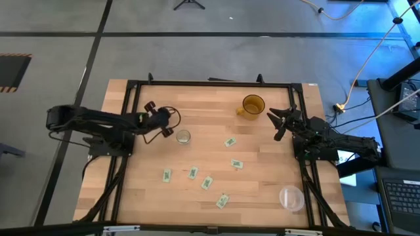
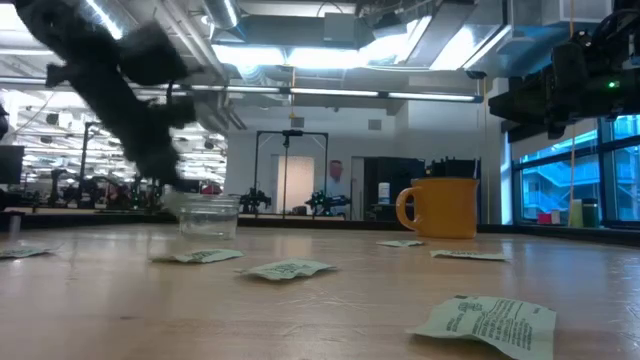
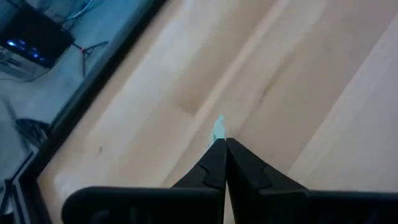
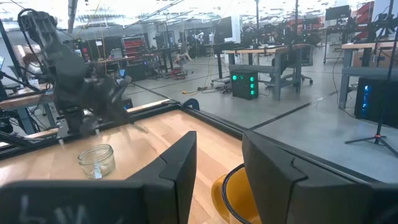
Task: Pick and place Stevia / Truvia into bins
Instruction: Put the stevia packet into the transparent container
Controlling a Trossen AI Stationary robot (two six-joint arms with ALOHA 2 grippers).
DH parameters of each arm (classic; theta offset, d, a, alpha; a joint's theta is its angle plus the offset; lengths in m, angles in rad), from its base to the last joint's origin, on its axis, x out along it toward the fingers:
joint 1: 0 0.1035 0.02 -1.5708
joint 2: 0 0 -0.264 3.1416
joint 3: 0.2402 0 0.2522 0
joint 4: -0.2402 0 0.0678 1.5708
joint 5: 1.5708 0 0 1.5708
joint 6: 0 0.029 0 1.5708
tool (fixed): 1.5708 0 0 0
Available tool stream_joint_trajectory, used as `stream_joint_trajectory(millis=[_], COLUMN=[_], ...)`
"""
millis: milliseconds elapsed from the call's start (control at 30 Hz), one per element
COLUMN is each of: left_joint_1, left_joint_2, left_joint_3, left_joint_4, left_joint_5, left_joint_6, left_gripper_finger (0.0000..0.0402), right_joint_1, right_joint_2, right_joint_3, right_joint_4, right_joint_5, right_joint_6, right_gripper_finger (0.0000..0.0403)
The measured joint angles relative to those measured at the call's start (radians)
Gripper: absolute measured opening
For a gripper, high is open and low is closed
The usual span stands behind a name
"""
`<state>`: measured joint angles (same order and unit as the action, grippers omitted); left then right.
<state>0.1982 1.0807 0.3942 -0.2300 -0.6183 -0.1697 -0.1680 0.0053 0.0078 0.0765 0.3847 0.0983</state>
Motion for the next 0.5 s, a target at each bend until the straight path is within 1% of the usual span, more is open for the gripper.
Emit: stream_joint_trajectory(millis=[67,133,233,300,400,500], left_joint_1=[0.0,0.0,0.0,0.0,0.0,-0.002], left_joint_2=[-0.051,-0.107,-0.184,-0.222,-0.245,-0.213], left_joint_3=[0.034,0.073,0.141,0.185,0.263,0.344], left_joint_4=[-0.028,-0.054,-0.07,-0.075,-0.107,-0.2], left_joint_5=[0.023,0.07,0.184,0.285,0.419,0.529], left_joint_6=[-0.025,-0.037,-0.038,-0.053,-0.128,-0.223], left_gripper_finger=[0.0002,0.0002,0.0002,0.0002,0.0002,0.0002], right_joint_1=[0.0,0.0,0.0,0.0,0.0,0.0], right_joint_2=[0.0,0.0,0.0,0.0,0.0,0.0], right_joint_3=[0.0,0.0,0.0,0.0,0.0,0.0], right_joint_4=[0.0,0.0,0.0,0.0,0.0,0.0], right_joint_5=[0.0,0.0,0.0,0.0,0.0,0.0], right_joint_6=[0.0,-0.001,-0.002,-0.002,-0.002,-0.002], right_gripper_finger=[0.0133,0.0133,0.0133,0.0133,0.0133,0.0133])
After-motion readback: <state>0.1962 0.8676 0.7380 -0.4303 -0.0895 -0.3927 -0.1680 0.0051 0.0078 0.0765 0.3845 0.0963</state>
